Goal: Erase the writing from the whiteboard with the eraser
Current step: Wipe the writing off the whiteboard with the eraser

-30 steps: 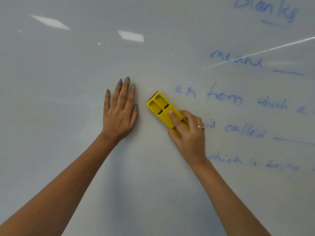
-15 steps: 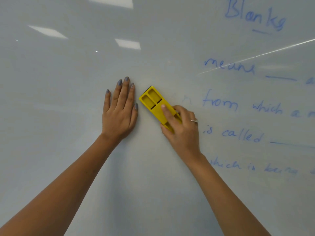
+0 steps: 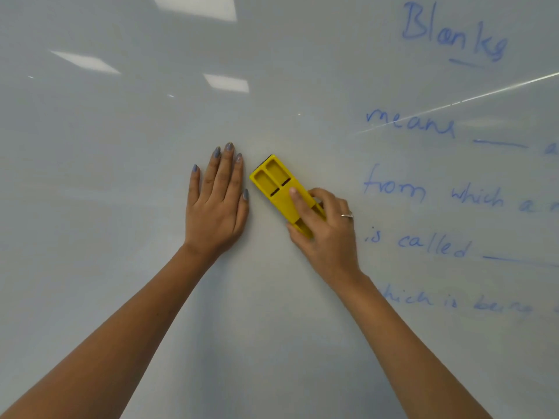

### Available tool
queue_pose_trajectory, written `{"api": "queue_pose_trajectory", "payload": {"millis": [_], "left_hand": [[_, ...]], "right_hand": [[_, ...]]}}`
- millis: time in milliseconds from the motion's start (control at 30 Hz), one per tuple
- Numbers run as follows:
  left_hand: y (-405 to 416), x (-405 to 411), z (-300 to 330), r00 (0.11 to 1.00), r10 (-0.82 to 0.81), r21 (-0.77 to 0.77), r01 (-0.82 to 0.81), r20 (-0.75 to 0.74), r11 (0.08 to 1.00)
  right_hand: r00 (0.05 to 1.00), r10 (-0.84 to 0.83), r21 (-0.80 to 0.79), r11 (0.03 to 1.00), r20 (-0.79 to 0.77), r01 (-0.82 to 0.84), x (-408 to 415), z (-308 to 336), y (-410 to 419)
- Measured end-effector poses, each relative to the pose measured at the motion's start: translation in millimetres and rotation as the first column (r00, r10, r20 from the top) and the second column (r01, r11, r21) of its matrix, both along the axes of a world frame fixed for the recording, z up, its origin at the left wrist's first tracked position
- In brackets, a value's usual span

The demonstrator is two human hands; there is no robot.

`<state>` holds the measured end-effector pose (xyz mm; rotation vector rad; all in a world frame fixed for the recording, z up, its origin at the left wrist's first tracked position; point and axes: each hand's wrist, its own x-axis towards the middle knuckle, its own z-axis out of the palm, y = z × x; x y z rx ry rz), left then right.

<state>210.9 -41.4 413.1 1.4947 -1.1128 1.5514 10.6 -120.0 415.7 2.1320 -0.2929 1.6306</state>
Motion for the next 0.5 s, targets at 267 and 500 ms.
{"api": "queue_pose_trajectory", "payload": {"millis": [267, 500], "left_hand": [[0.6, -0.4, -1.1, 1.0, -0.007, 0.01, 0.007, -0.009, 1.0], [0.7, -0.6, -1.2, 1.0, -0.012, 0.008, 0.012, 0.003, 1.0]], "right_hand": [[0.93, -0.096, 0.218, 0.976, 0.354, 0.017, -21.3, 50.0, -17.6], [0.983, -0.033, 0.138, 0.99, 0.18, 0.008, 21.7, 10.5, 17.2]]}}
